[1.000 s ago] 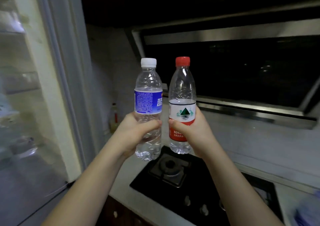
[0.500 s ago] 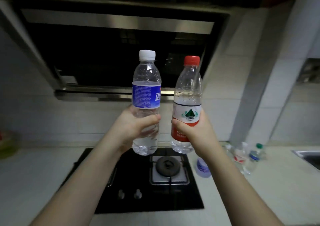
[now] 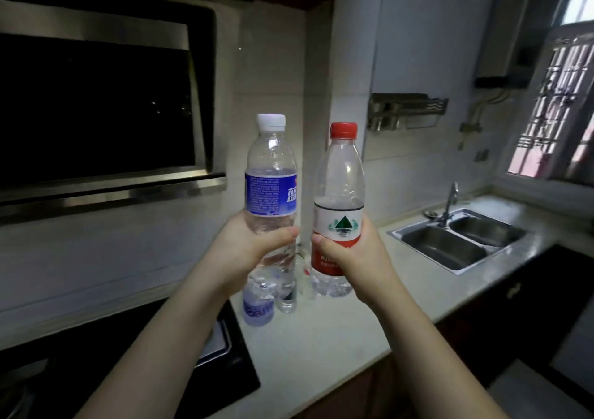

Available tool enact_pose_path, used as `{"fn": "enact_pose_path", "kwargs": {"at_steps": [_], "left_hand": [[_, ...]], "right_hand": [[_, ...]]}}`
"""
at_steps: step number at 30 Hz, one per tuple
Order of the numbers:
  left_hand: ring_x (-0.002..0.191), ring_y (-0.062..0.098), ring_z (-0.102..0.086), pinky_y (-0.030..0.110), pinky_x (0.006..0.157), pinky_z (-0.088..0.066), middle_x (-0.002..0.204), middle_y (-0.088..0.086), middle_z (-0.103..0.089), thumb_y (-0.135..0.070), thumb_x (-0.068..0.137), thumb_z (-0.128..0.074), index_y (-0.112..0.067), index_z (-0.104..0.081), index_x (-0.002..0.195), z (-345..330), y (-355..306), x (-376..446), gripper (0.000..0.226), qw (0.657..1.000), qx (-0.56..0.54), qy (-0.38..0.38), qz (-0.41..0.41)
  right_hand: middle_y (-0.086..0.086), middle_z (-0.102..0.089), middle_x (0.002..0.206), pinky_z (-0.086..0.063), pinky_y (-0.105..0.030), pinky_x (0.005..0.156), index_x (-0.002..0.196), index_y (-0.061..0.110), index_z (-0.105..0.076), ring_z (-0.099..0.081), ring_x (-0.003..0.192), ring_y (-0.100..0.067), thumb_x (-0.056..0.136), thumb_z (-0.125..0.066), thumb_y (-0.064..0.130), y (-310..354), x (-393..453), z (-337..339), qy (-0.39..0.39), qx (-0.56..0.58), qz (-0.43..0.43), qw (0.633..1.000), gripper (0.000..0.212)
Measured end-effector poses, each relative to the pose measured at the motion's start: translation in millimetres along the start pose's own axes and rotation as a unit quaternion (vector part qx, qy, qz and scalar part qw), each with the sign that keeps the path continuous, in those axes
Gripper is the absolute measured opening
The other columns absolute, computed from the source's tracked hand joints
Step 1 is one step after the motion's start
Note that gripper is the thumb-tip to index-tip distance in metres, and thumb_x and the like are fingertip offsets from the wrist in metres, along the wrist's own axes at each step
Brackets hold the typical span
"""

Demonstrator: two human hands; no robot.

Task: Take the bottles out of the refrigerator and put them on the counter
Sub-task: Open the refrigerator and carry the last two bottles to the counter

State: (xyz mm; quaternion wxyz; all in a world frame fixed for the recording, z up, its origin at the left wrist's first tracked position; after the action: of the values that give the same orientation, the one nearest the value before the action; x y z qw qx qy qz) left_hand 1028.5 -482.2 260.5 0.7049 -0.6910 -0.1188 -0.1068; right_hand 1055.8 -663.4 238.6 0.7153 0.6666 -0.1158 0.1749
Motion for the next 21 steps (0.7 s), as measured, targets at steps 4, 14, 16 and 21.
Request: {"fn": "enact_pose_path", "kwargs": {"at_steps": [4, 14, 16, 21], "left_hand": [[0.077, 0.020, -0.073, 0.031, 0.068, -0.056, 0.083, 0.006, -0.076, -0.016, 0.065, -0.083, -0.014, -0.072, 0.089, -65, 23, 39, 0.026, 1.000, -0.014, 0.020, 0.018], [0.084, 0.026, -0.073, 0.042, 0.079, -0.056, 0.089, 0.009, -0.076, -0.025, 0.060, -0.084, -0.016, -0.072, 0.092, -191, 72, 105, 0.035, 0.996, -0.014, 0.061, 0.068], [0.083, 0.024, -0.073, 0.041, 0.078, -0.056, 0.088, 0.006, -0.076, -0.027, 0.061, -0.083, -0.016, -0.071, 0.094, -207, 83, 117, 0.037, 0.995, -0.015, 0.060, 0.073], [0.088, 0.029, -0.073, 0.050, 0.087, -0.055, 0.093, 0.007, -0.076, -0.030, 0.060, -0.083, -0.017, -0.071, 0.100, -239, 117, 147, 0.043, 0.995, -0.019, 0.050, 0.082]], "right_hand": [[0.000, -0.073, 0.101, -0.058, -0.024, 0.074, 0.115, 0.022, -0.057, -0.071, 0.090, -0.012, 0.072, -0.084, 0.015, -20, 24, 70, -0.022, -0.011, -0.008, 1.000, 0.051], [0.004, -0.072, 0.104, -0.057, -0.025, 0.076, 0.117, 0.029, -0.055, -0.071, 0.093, -0.010, 0.057, -0.081, 0.039, -74, 59, 194, -0.063, -0.020, -0.026, 0.997, 0.066], [0.009, -0.071, 0.104, -0.056, -0.020, 0.074, 0.117, 0.033, -0.055, -0.070, 0.093, -0.006, 0.056, -0.081, 0.043, -86, 65, 210, -0.068, -0.026, -0.032, 0.997, 0.067], [0.018, -0.071, 0.101, -0.054, -0.012, 0.066, 0.113, 0.037, -0.055, -0.070, 0.091, -0.002, 0.054, -0.082, 0.046, -119, 81, 243, -0.082, -0.023, -0.043, 0.995, 0.065]]}}
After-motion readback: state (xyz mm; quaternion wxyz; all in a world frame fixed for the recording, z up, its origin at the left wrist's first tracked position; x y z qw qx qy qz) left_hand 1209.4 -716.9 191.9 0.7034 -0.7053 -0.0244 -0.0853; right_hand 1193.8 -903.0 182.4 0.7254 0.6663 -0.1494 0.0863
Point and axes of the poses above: each hand's wrist, its own x-axis towards the middle knuckle, its own z-axis out of the back of the hand, y = z × x, the point moved 4 cm from there along x, towards the middle knuckle
